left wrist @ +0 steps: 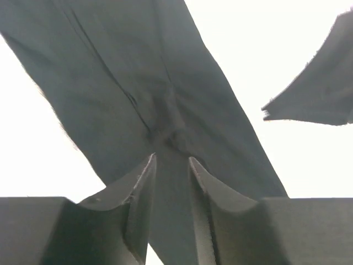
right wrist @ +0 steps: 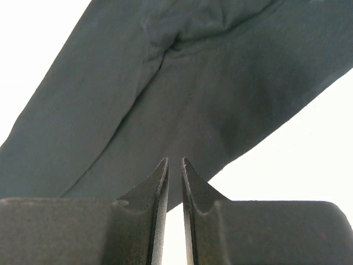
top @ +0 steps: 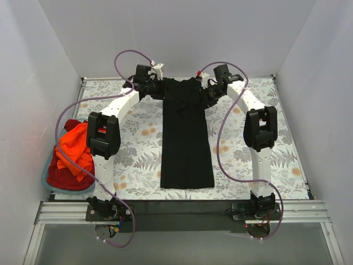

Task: Fold and stack the t-shirts
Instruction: Fold the tshirt

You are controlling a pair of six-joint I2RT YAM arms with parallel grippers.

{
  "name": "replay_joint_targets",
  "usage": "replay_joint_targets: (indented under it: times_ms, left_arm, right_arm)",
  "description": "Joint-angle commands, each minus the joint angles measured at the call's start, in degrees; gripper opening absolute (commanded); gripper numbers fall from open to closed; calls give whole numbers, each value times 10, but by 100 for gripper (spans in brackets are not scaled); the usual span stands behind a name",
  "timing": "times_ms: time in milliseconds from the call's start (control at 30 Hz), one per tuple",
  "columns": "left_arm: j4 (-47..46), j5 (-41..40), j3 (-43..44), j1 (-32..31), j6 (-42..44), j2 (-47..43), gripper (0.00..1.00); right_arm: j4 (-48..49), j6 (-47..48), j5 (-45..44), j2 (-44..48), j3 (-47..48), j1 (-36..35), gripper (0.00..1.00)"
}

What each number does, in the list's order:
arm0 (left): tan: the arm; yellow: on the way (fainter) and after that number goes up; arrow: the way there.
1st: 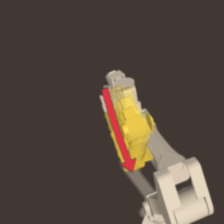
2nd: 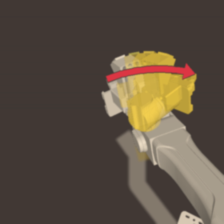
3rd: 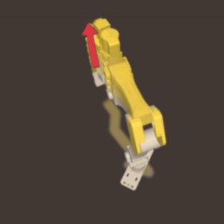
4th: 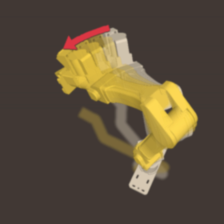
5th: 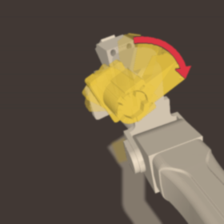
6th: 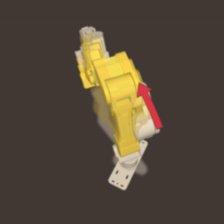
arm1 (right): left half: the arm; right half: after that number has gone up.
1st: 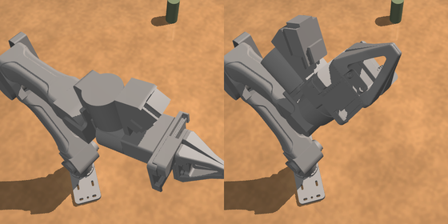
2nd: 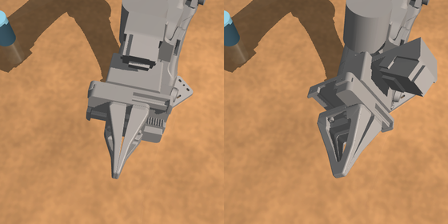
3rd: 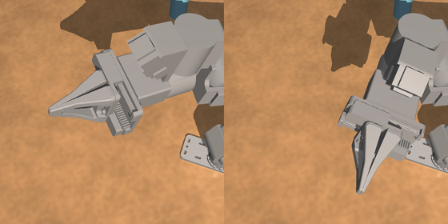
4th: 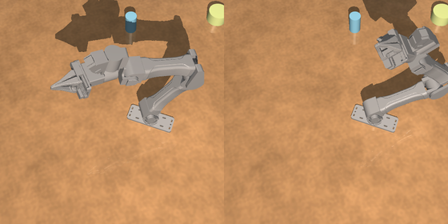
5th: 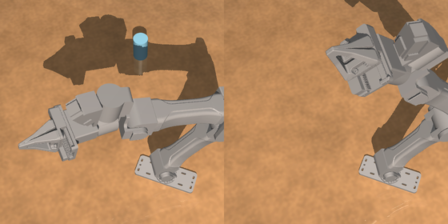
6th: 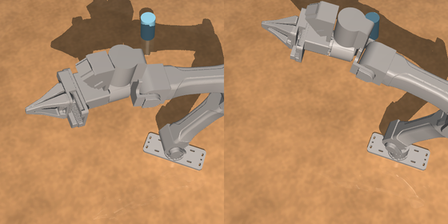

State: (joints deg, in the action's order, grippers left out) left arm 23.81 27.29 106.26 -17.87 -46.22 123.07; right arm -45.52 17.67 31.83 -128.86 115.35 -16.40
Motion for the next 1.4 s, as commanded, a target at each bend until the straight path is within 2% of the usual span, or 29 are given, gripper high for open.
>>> replay_joint_targets:
  times_ms: [0, 133, 367, 767, 1033, 1133, 1167, 1233, 1267, 1333, 1367]
  left_arm:
    - [4, 37, -57, -3, -31, -12, 27]
    - [2, 32, -78, -3, -39, 7, 26]
    - [15, 5, -49, -1, -34, 64, 24]
    - [27, 7, 4, 13, -40, 129, 24]
    - [30, 7, 31, 20, -38, 150, 24]
    - [33, 27, 46, 27, -41, 149, 27]
    - [33, 35, 44, 28, -40, 136, 32]
    - [18, 78, 30, 32, -28, 109, 36]
    - [6, 86, 19, 32, -27, 71, 41]
    - [-25, 110, -17, 32, -13, 23, 48]
    - [-34, 116, -29, 32, -5, 0, 61]
  right_arm:
    - [53, -31, -18, -3, -8, -4, 20]
    - [94, -41, -33, -13, -39, -11, 20]
    - [135, -56, -63, -46, -58, -11, 18]
    - [151, -74, -90, -114, -6, -11, 17]
    - [155, -75, -87, -121, 8, -9, 18]
    - [155, -78, -78, -108, 10, -9, 23]
    - [155, -77, -70, -91, 8, -9, 29]
    - [155, -63, -62, -66, 4, -9, 41]
    - [156, -55, -58, -32, 1, -8, 51]
    - [158, -23, -55, 5, -14, -6, 57]
    - [159, -12, -54, 43, -19, -6, 64]
